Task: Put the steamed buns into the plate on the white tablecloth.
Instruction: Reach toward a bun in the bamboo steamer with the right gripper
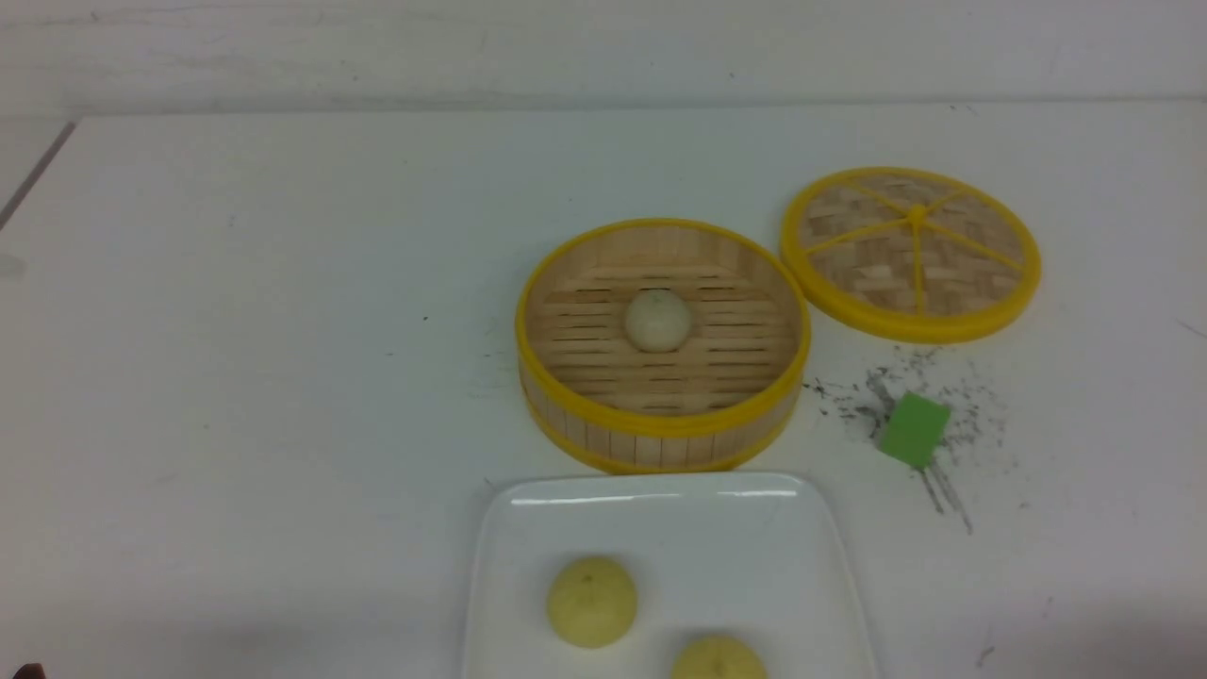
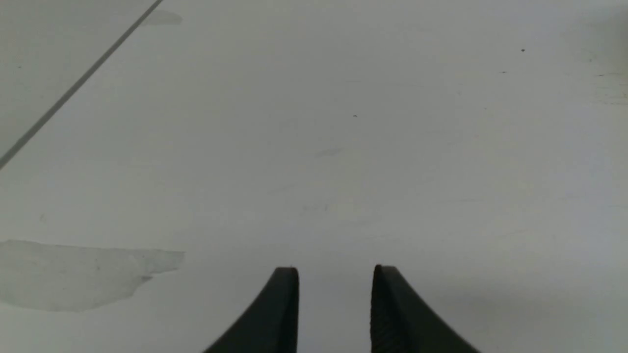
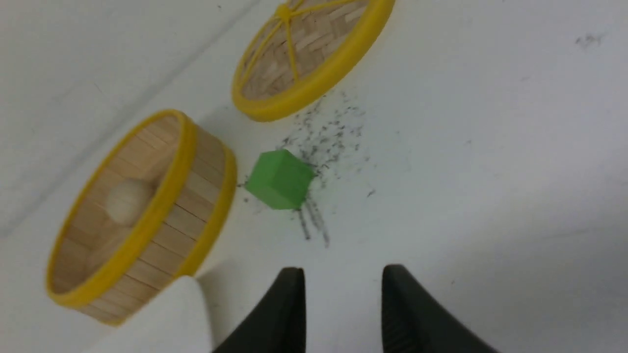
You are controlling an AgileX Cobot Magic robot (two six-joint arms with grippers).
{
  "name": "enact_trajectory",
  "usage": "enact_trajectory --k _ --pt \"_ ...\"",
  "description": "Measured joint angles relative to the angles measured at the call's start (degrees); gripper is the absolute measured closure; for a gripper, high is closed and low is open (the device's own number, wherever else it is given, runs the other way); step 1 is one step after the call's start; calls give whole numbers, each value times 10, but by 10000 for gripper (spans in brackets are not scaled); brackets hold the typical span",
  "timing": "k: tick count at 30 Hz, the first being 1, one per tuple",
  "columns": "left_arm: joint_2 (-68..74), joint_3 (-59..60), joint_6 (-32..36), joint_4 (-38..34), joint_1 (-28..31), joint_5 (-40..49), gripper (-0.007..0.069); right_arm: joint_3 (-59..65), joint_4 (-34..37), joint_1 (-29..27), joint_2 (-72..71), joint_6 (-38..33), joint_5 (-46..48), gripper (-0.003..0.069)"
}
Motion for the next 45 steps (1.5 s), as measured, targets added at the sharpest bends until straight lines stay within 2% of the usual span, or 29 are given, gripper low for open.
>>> enact_trajectory --k 9,11,12,15,18,20,21,23,25,26,28,30,31,32,33,35,38,40,41,45 --pt "0 0 0 0 0 0 384 0 36 0 0 26 -42 432" --pt "0 0 0 0 0 0 384 -22 32 0 0 20 -45 496" --pt "0 0 0 0 0 0 384 -25 30 0 0 20 -45 496" --pt "0 0 0 0 0 0 384 -116 -28 0 17 -35 -37 650" --pt "0 0 0 0 0 0 384 -175 -81 0 57 -56 1 669" --pt "0 0 0 1 0 0 384 -250 -176 0 146 -67 114 661" --pt "0 0 0 1 0 0 384 -262 -183 0 154 -68 125 660" --pt "0 0 0 1 0 0 384 -332 -258 0 279 -69 280 650" --pt "0 0 0 1 0 0 384 -378 -283 -1 370 -69 356 646" --pt "0 0 0 1 0 0 384 -382 -284 -1 379 -69 360 645" --pt "0 0 0 1 0 0 384 -424 -273 -1 469 -78 382 641" --pt "0 0 0 1 0 0 384 -462 -221 -1 544 -112 376 633" --pt "0 0 0 1 0 0 384 -481 -165 -1 596 -150 373 624" --pt "0 0 0 1 0 0 384 -484 -165 0 596 -157 372 624" --pt "0 0 0 1 0 0 384 -504 -99 8 645 -213 369 610" --pt "0 0 0 1 0 0 384 -539 -14 29 713 -295 366 580" --pt "0 0 0 1 0 0 384 -606 71 79 806 -383 368 512" --pt "0 0 0 1 0 0 384 -631 83 97 839 -397 370 484" --pt "0 0 0 1 0 0 384 -679 92 130 879 -410 371 426" --pt "0 0 0 1 0 0 384 -781 81 193 967 -414 373 301"
